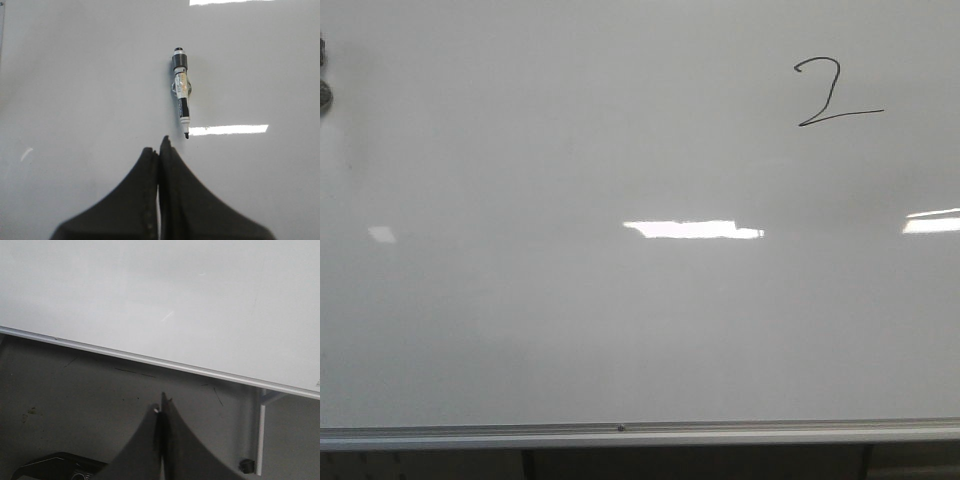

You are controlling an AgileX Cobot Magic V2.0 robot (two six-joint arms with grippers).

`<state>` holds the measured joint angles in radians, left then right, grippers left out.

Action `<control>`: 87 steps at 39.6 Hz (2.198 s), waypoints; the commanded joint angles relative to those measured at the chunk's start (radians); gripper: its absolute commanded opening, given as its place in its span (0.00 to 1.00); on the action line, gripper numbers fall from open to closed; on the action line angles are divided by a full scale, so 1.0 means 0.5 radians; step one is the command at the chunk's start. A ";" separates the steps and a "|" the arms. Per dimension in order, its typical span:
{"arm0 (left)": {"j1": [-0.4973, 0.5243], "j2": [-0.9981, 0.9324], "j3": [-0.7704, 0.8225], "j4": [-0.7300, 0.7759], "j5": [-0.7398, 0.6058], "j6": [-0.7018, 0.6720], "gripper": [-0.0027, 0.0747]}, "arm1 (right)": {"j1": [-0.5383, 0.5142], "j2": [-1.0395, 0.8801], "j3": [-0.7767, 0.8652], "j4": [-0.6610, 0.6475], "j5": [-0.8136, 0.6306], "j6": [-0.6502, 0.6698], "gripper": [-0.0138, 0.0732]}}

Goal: Write number 2 on whiteboard

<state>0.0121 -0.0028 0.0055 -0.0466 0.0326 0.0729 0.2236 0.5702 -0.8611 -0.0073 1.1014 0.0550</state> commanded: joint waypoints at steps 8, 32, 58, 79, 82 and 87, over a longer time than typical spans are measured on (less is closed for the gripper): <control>-0.014 -0.042 0.044 -0.001 -0.172 -0.004 0.01 | -0.016 0.003 -0.047 -0.025 -0.122 -0.003 0.08; -0.014 -0.042 0.044 -0.001 -0.172 -0.004 0.01 | -0.296 -0.651 0.741 0.015 -0.931 -0.193 0.08; -0.014 -0.039 0.044 -0.001 -0.172 -0.004 0.01 | -0.488 -1.191 1.780 0.104 -2.203 -0.247 0.08; -0.014 -0.039 0.044 -0.001 -0.172 -0.004 0.01 | -0.488 -1.191 1.777 0.104 -2.254 -0.247 0.08; -0.014 -0.039 0.044 -0.001 -0.172 -0.004 0.01 | -0.488 -1.191 1.777 0.104 -2.254 -0.247 0.08; -0.014 -0.039 0.044 -0.001 -0.172 -0.004 0.01 | -0.488 -1.191 1.777 0.104 -2.237 -0.247 0.08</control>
<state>0.0121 -0.0028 0.0055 -0.0466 0.0326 0.0729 -0.0125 -0.0096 0.0268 0.0428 0.0601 -0.0621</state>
